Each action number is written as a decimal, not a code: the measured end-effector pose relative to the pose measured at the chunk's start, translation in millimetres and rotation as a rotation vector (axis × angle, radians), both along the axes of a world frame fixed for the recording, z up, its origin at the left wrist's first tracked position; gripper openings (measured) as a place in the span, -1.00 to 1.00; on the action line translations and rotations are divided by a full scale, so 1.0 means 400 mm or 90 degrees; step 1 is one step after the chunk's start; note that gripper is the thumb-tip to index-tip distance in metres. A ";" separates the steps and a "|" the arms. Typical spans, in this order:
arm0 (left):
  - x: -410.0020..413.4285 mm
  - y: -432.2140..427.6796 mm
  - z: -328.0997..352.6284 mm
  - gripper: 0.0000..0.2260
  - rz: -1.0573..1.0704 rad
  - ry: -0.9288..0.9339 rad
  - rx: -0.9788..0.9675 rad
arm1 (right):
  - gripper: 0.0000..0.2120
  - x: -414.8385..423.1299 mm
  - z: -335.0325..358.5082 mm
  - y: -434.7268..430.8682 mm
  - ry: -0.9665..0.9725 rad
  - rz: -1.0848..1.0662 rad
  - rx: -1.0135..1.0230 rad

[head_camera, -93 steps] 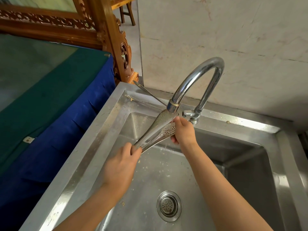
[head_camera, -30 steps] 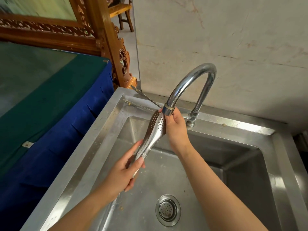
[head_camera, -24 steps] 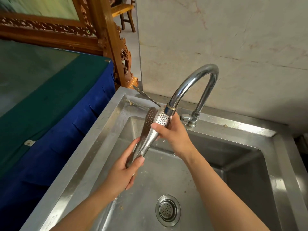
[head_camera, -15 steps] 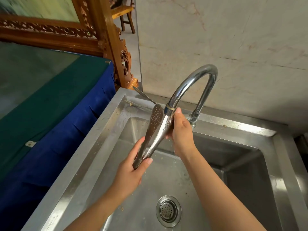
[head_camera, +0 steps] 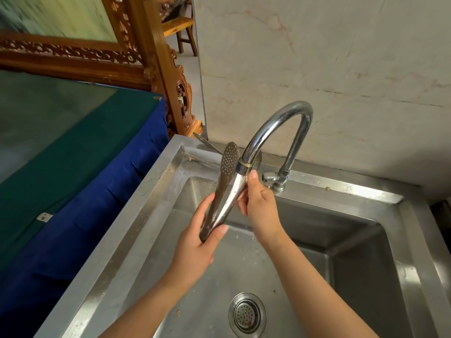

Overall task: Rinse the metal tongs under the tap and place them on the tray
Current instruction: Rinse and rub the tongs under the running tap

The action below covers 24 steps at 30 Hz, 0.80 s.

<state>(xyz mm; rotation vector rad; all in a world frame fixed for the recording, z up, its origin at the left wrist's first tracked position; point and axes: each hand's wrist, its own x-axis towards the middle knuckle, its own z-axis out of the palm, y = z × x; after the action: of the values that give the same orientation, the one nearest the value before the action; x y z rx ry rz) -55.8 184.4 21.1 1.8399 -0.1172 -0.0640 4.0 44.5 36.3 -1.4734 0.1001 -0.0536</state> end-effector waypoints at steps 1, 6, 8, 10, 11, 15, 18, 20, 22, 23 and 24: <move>-0.002 0.001 0.001 -0.47 -0.001 -0.002 0.001 | -0.44 -0.001 0.002 -0.001 0.003 0.003 -0.002; -0.013 0.010 -0.007 -0.48 0.010 0.031 -0.026 | -0.65 0.018 0.015 -0.022 -0.015 0.023 0.082; -0.016 0.015 -0.011 -0.52 0.007 0.080 -0.076 | -0.66 0.031 0.021 -0.032 -0.040 0.017 0.029; -0.017 0.018 -0.014 -0.57 -0.002 0.132 -0.145 | -0.63 0.040 0.025 -0.035 -0.046 -0.016 -0.036; -0.018 0.018 -0.014 -0.58 -0.009 0.154 -0.186 | -0.63 0.042 0.028 -0.035 -0.039 -0.042 -0.047; -0.021 0.013 -0.013 -0.61 -0.048 0.208 -0.348 | -0.87 0.041 0.008 -0.038 -0.005 -0.060 -0.251; -0.030 0.019 -0.018 -0.60 -0.089 0.242 -0.406 | -0.67 0.016 -0.025 -0.008 -0.004 0.070 -0.275; -0.044 0.030 -0.028 -0.59 -0.104 0.276 -0.449 | -0.69 0.014 -0.027 0.004 -0.038 0.089 -0.227; -0.058 0.044 -0.038 -0.57 -0.109 0.299 -0.482 | -0.60 0.024 -0.027 0.004 -0.051 0.089 -0.195; -0.062 0.049 -0.043 -0.54 -0.110 0.304 -0.494 | -0.59 0.028 -0.026 0.004 -0.050 0.091 -0.192; -0.066 0.053 -0.048 -0.51 -0.110 0.308 -0.505 | -0.59 0.031 -0.023 0.005 -0.047 0.095 -0.194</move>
<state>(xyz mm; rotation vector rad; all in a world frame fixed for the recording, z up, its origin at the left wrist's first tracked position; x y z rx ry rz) -82.1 205.8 2.0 0.9829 0.0394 -0.5069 16.2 46.5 27.1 -1.7765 -0.0815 -0.0021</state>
